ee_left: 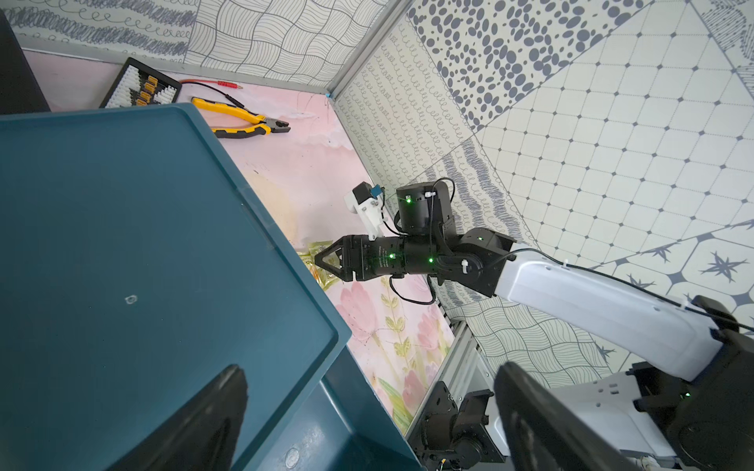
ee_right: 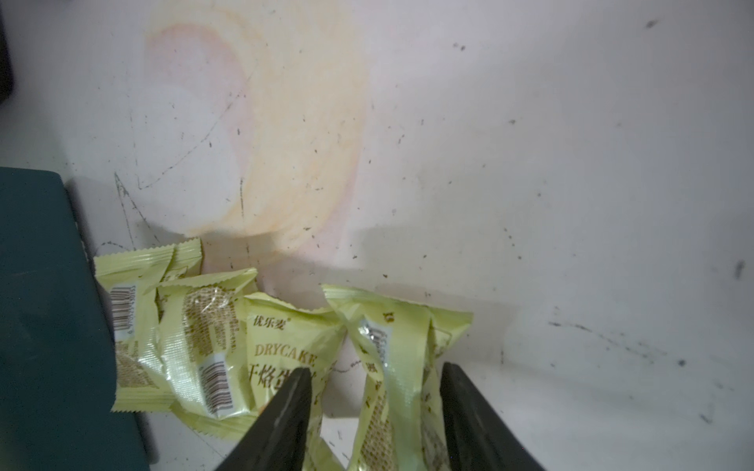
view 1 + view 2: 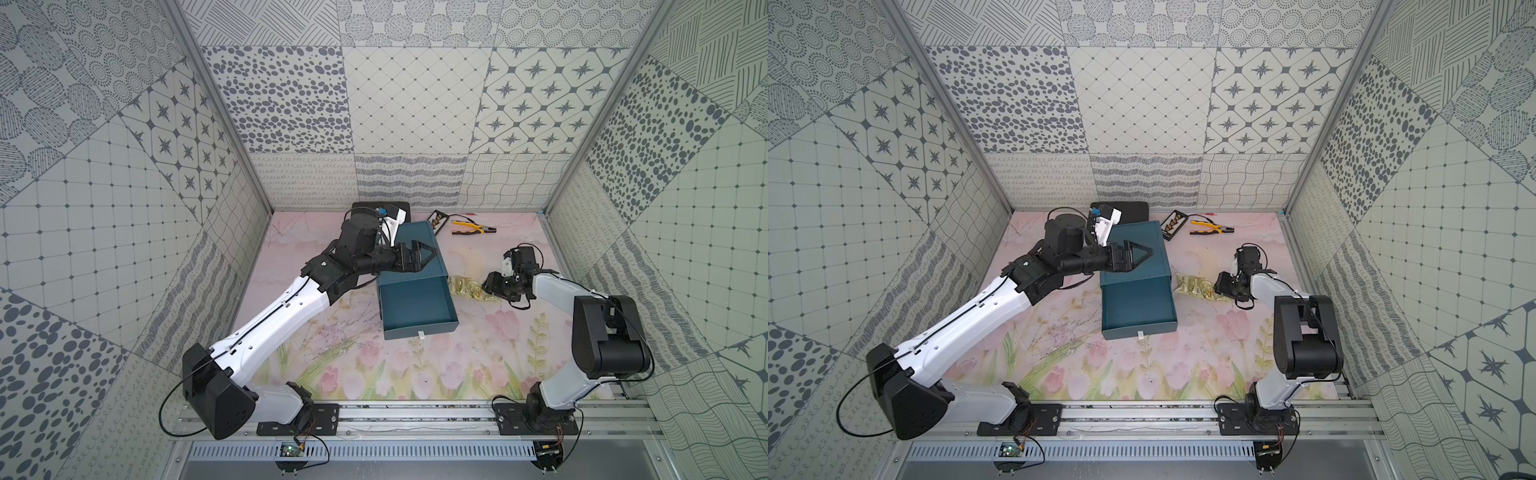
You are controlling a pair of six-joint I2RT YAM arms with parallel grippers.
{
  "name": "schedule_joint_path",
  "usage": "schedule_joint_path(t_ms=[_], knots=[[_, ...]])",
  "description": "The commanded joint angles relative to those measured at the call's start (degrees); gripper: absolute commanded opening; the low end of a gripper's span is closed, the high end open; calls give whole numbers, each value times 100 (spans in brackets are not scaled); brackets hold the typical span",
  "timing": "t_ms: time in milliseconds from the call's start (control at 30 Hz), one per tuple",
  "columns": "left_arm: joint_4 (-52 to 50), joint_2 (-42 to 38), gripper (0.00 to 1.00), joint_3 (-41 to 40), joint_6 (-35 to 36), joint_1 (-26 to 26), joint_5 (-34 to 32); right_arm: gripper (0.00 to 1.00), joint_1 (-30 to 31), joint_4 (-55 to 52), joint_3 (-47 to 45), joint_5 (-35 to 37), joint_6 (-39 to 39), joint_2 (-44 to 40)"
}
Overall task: Take the cookies out of the drawer
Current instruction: Place the cookie at the center of the board, then close the drawer in the storage box.
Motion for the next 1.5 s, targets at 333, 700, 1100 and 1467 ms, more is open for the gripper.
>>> schedule_joint_path(t_ms=[333,700,1100,1467], knots=[[-511,-207,99,-76,186,928,-124,67,607,-899,407,788,227,-1789],[-477,124,99,-180,4,1099,148,68,2232,-1394,212,1452,1104,-3132],[-424,335,99,-244,-21,1186,233,65,4042,-2034,-403,2151,2193,-3379],[-720,494,99,-40,196,1388,249,61,5382,-2703,-499,2246,2507,-3513]])
